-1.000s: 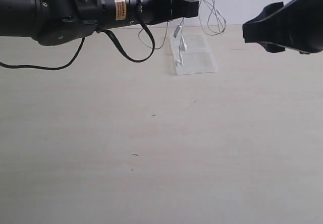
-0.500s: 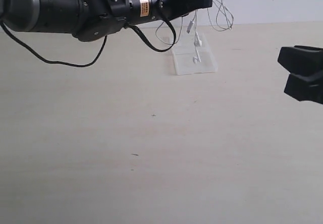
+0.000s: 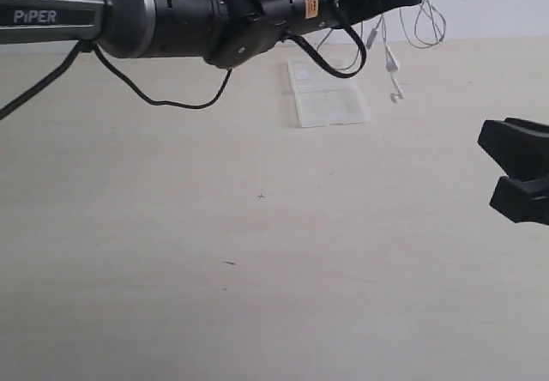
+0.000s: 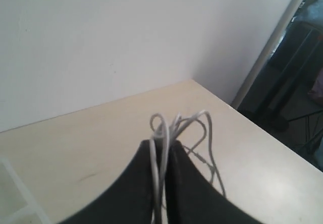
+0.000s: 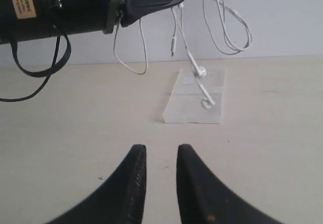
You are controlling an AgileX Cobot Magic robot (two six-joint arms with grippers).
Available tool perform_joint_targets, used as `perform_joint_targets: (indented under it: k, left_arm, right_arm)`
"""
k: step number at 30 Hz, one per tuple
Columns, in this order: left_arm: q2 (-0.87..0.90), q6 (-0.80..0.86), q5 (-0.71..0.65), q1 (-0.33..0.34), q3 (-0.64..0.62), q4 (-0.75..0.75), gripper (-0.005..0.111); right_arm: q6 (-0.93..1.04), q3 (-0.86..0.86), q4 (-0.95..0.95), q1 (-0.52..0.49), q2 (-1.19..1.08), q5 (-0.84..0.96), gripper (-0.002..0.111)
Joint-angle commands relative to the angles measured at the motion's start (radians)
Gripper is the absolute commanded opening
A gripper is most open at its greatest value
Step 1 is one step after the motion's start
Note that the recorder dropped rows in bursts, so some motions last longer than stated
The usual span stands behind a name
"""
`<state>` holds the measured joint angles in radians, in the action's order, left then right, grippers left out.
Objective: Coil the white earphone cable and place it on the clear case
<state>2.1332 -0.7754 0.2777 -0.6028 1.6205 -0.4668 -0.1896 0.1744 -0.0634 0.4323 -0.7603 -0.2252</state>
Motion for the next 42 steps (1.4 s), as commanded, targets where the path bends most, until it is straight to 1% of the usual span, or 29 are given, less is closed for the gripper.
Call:
perform_joint_targets:
  k: [1,4,6,12,15,19,25,29,35,39,42]
  left_arm:
    - [0.041,0.162,-0.039,-0.028,0.088,0.156,0.0]
    - [0.067,0.248,-0.077,-0.039,0.143,0.215,0.0]
    - [0.081,0.277,-0.099,-0.039,0.17,0.242,0.0]
    - [0.126,0.389,-0.125,-0.037,0.219,0.363,0.0]
    - [0.144,0.44,-0.124,-0.037,0.232,0.399,0.0]
    - [0.147,0.45,-0.121,-0.035,0.232,0.401,0.0]
    - [0.147,0.471,-0.133,-0.008,0.232,0.493,0.0]
    - [0.147,0.563,-0.123,0.017,0.232,0.639,0.0]
    - [0.175,0.827,-0.041,0.022,0.232,0.945,0.0]
    - [0.192,0.959,0.03,0.002,0.232,1.061,0.0]
    - [0.204,1.01,0.074,-0.009,0.232,1.13,0.0]
  right_arm:
    - [-0.008,-0.023,-0.012,-0.003,0.005,-0.014,0.022]
    - [-0.024,-0.055,-0.012,-0.003,0.005,-0.019,0.022]
    - [-0.03,-0.083,-0.017,-0.003,0.007,-0.046,0.022]
    - [-0.068,-0.167,-0.017,-0.003,0.007,-0.194,0.022]
    - [-0.068,-0.17,-0.017,-0.003,0.007,-0.197,0.022]
    - [-0.068,-0.17,-0.017,-0.003,0.007,-0.188,0.022]
    - [-0.068,-0.17,-0.017,-0.003,0.007,-0.144,0.022]
    - [-0.068,-0.17,-0.017,-0.003,0.007,-0.123,0.022]
    - [-0.07,-0.17,-0.017,-0.003,0.007,-0.122,0.022]
    - [-0.07,-0.17,-0.017,-0.003,0.007,-0.122,0.022]
    - [-0.07,-0.17,-0.017,-0.003,0.007,-0.125,0.022]
